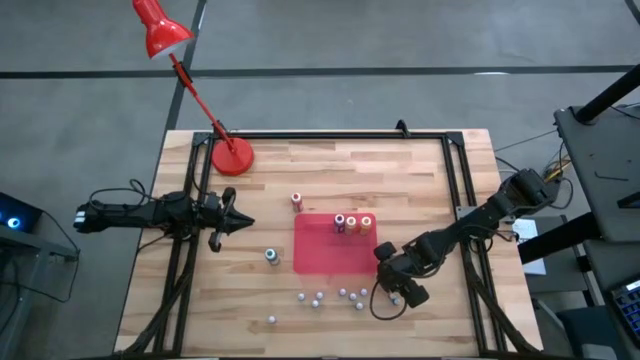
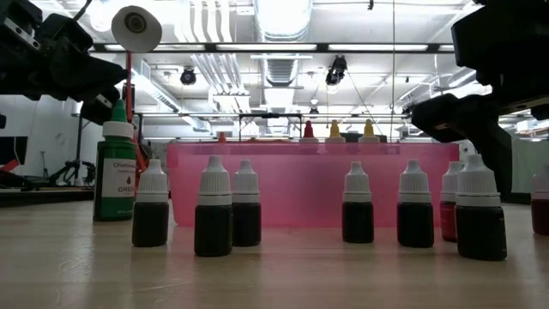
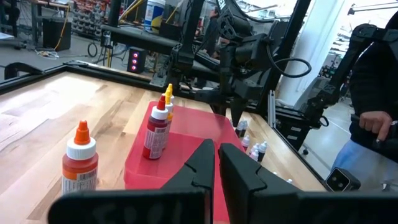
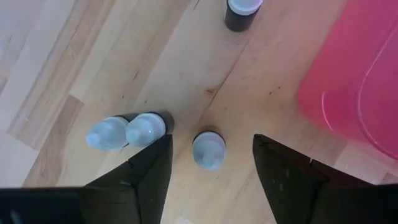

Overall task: Pick & Place food coloring
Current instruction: Put the small red food coloring bottle into the container

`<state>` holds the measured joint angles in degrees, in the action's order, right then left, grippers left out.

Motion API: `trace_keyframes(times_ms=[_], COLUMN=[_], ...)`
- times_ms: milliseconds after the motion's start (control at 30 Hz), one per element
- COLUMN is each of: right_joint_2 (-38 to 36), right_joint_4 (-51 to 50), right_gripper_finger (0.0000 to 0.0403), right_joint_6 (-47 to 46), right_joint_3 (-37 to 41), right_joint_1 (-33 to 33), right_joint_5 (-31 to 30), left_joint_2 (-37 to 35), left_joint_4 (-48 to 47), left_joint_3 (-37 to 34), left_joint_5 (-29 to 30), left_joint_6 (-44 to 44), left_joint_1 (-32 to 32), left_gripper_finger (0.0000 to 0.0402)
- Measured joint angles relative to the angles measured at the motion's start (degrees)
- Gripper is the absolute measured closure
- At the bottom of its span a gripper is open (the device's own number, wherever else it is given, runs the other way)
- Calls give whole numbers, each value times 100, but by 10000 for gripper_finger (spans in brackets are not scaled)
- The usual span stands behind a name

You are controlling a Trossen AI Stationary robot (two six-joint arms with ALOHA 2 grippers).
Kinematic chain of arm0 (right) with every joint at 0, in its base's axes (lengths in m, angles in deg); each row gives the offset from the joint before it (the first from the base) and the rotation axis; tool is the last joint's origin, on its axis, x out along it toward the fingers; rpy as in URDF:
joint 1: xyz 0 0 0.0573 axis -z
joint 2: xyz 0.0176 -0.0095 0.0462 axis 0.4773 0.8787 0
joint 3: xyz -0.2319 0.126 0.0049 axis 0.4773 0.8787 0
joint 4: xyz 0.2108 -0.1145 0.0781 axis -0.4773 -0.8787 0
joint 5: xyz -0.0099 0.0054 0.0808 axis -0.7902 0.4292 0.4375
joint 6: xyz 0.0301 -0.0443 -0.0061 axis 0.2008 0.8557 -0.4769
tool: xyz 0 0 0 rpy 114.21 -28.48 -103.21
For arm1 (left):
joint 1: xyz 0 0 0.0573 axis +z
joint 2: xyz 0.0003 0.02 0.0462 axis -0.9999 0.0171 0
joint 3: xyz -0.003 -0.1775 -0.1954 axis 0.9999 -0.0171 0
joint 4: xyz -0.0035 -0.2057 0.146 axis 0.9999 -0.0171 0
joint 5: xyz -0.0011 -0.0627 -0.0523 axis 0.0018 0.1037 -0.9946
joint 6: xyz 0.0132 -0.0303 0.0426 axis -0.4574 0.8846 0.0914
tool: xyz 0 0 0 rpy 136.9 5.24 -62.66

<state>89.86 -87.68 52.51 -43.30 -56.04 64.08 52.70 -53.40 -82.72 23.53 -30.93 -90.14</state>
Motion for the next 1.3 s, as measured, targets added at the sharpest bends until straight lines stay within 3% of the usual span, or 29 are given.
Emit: trace_keyframes(times_ms=[867, 1300], right_joint_2=[-33, -297], right_joint_4=[3, -1296], right_gripper_finger=[342, 342], right_joint_6=[2, 163], right_joint_3=[0, -809], right_joint_1=[2, 4], right_joint_5=[4, -2], left_joint_2=[0, 2], left_joint_4=[0, 0], left_joint_3=[0, 2], left_joint_5=[2, 0], left_joint_6=[0, 0], left_joint_1=[0, 2], left_gripper_finger=[402, 402])
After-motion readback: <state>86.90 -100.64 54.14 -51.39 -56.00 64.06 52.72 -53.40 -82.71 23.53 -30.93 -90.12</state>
